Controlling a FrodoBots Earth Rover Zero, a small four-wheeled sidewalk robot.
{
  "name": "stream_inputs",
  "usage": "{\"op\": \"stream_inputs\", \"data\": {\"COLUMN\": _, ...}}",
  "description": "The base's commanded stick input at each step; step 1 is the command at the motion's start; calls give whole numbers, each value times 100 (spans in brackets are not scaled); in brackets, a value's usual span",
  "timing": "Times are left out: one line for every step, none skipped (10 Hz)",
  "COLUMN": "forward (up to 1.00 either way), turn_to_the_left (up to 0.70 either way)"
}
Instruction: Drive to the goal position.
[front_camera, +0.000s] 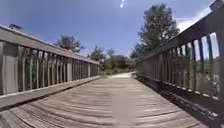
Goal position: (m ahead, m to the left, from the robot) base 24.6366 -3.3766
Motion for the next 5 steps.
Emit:
{"op": "stream_inputs", "data": {"forward": 50, "turn_to_the_left": 0}}
{"op": "stream_inputs", "data": {"forward": 50, "turn_to_the_left": 0}}
{"op": "stream_inputs", "data": {"forward": 50, "turn_to_the_left": 0}}
{"op": "stream_inputs", "data": {"forward": 50, "turn_to_the_left": 0}}
{"op": "stream_inputs", "data": {"forward": 50, "turn_to_the_left": 0}}
